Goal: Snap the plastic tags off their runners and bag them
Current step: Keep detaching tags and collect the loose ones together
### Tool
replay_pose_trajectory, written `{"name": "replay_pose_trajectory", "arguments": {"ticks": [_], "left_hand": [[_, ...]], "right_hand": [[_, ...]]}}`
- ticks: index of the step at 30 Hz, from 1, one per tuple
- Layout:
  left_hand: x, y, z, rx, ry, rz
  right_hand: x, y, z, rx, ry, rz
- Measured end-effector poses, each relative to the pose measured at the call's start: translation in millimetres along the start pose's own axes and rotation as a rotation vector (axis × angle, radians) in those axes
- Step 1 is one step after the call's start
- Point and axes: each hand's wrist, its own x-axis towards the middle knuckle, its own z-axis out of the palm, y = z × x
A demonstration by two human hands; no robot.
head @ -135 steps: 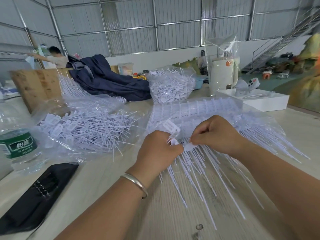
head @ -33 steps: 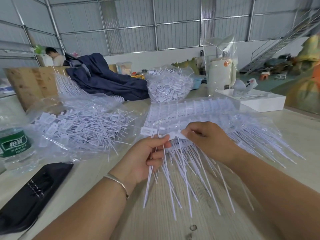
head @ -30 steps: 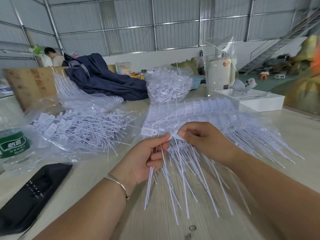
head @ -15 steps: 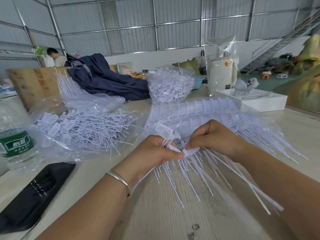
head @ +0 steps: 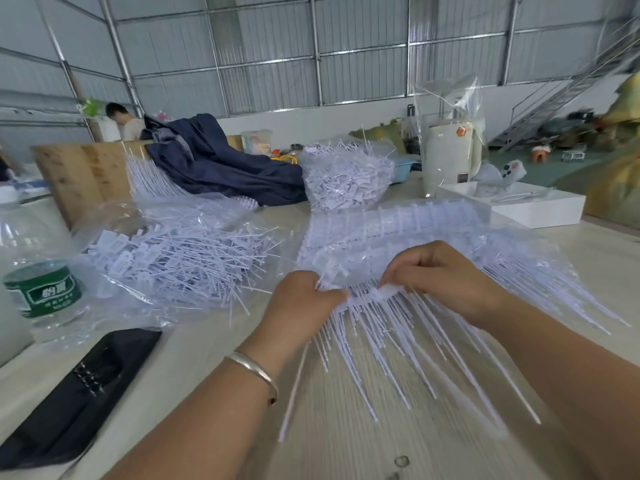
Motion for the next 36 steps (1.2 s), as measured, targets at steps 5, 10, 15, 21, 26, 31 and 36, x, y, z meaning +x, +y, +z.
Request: {"name": "replay_pose_trajectory", "arguments": {"ticks": [5, 10, 15, 21, 26, 31, 36], "left_hand": [[-4.8, 6.3, 9.6, -0.451, -0.085, -0.032], [-6.0, 2.1, 11.8, -0.487, -0.075, -0.156], [-7.9, 3.7, 16.5, -0.574, -0.198, -0.187], [-6.6, 4.9, 11.4, -0.737, -0.357, -0.277], [-3.3, 0.3, 13.8, -0.731, -0.219, -0.31], [-3.7, 5.4, 5.9, -0.875, -0.269, -0.311], [-7.3, 10.2, 4.8, -1.061, -0.398, -0.314]], "right_hand": [[2.3, 12.6, 6.8, -0.111, 0.059, 0.047], [1.1, 12.3, 10.0, -0.2, 0.074, -0.029], [0.4, 7.6, 12.5, -0.03, 0.051, -0.036], [-1.0, 8.1, 11.7, -0.046, 0.024, -0.078], [-0.7, 10.5, 10.3, -0.051, 0.029, -0.051], [1.0, 10.0, 3.2, 0.021, 0.051, 0.045], [0.7, 5.5, -3.2, 0.06, 0.028, 0.078]]}}
